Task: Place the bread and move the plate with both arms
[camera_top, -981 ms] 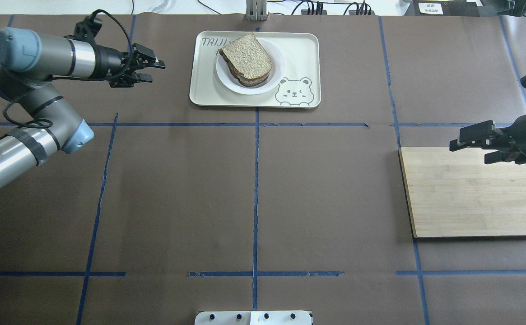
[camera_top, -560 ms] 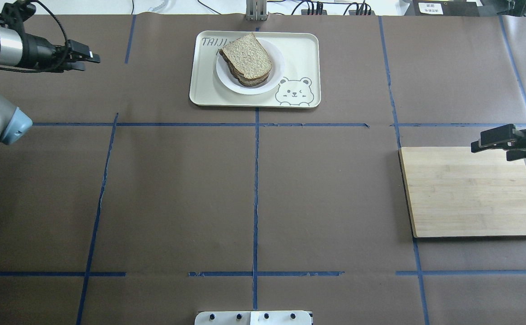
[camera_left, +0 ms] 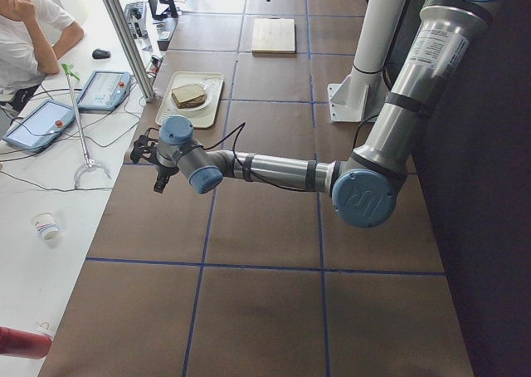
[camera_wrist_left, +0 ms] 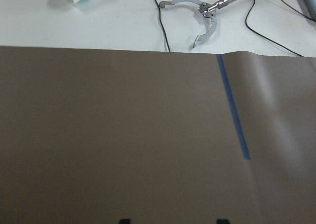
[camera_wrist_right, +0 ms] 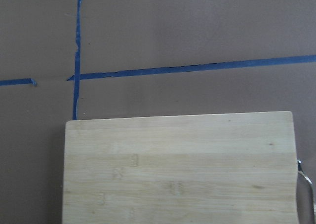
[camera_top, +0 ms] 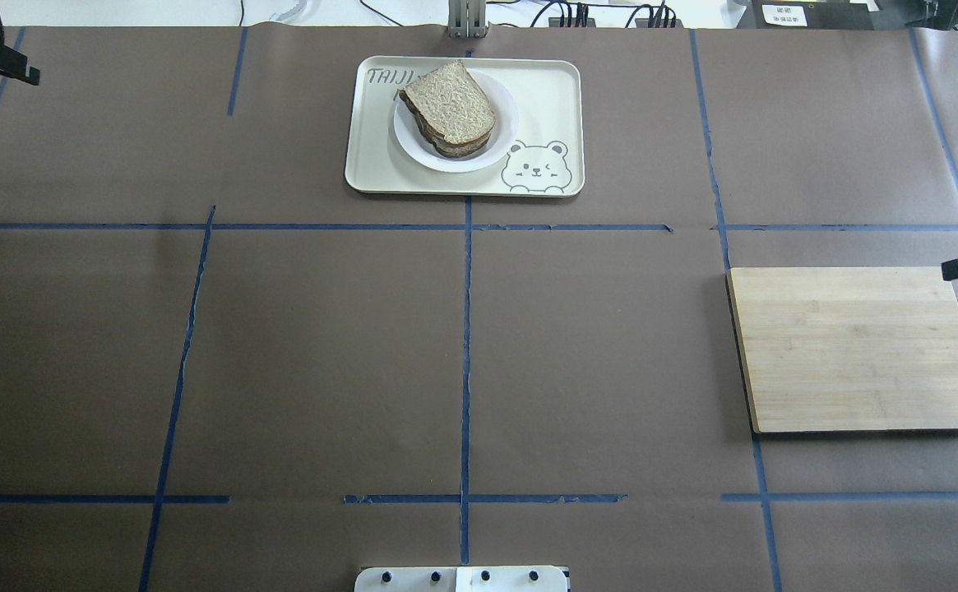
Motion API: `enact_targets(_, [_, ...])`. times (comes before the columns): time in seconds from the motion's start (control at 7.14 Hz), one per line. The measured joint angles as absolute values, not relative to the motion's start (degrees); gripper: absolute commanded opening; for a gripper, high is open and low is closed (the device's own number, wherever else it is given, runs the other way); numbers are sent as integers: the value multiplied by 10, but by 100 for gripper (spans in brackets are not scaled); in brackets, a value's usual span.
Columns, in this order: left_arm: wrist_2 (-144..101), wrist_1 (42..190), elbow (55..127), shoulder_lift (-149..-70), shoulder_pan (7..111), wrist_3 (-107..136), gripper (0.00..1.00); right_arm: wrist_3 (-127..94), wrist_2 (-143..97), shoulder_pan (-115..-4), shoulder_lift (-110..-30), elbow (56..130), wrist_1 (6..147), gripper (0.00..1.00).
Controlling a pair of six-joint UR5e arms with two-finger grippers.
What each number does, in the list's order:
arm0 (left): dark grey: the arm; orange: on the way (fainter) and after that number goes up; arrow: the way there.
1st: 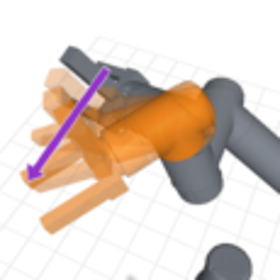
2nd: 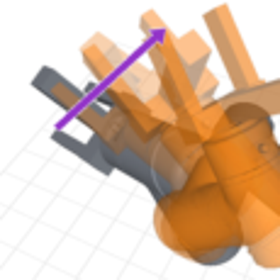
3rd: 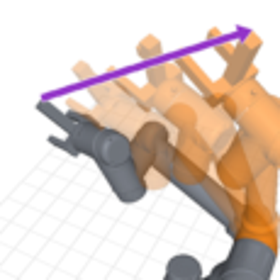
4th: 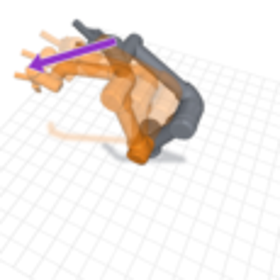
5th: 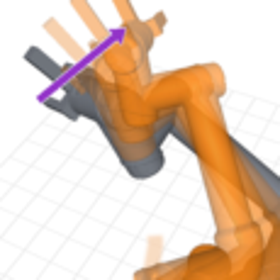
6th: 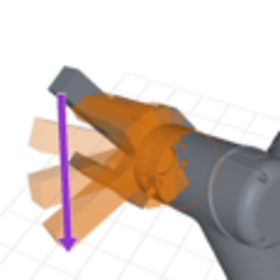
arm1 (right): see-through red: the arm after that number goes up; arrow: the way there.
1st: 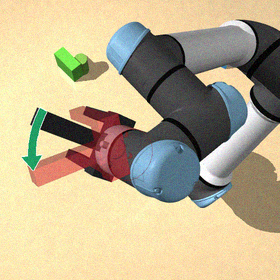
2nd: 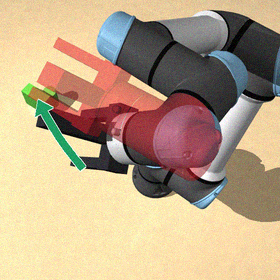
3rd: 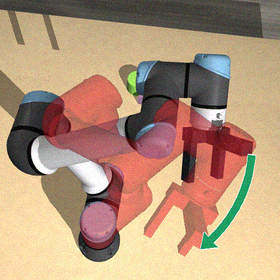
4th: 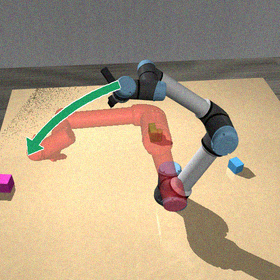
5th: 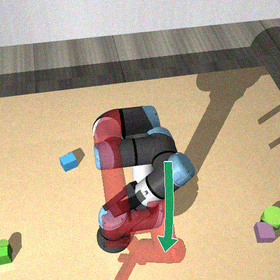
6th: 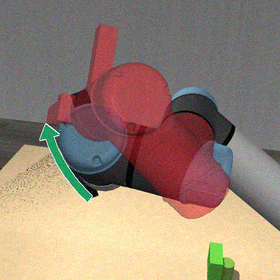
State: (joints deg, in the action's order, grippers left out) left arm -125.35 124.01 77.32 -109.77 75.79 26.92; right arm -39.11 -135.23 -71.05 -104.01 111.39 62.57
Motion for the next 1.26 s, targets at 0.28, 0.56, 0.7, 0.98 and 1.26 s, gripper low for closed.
enact_targets(0.28, [-1274,992,892,-1041,804,64,77,-273,-1374,-752,-1064,1062,629,100])
enact_targets(0.56, [-1374,878,926,-963,854,-65,78,-158,-1416,-797,-1073,1024,681,100])
enact_targets(0.7, [-1400,865,936,-923,873,-84,87,-121,-1421,-809,-1071,1021,714,100])
enact_targets(0.98, [-1413,829,984,-878,891,-87,87,-83,-1399,-818,-1054,1021,765,100])
enact_targets(1.26, [-1412,777,1023,-866,894,-92,100,-51,-1388,-826,-1043,1023,804,100])
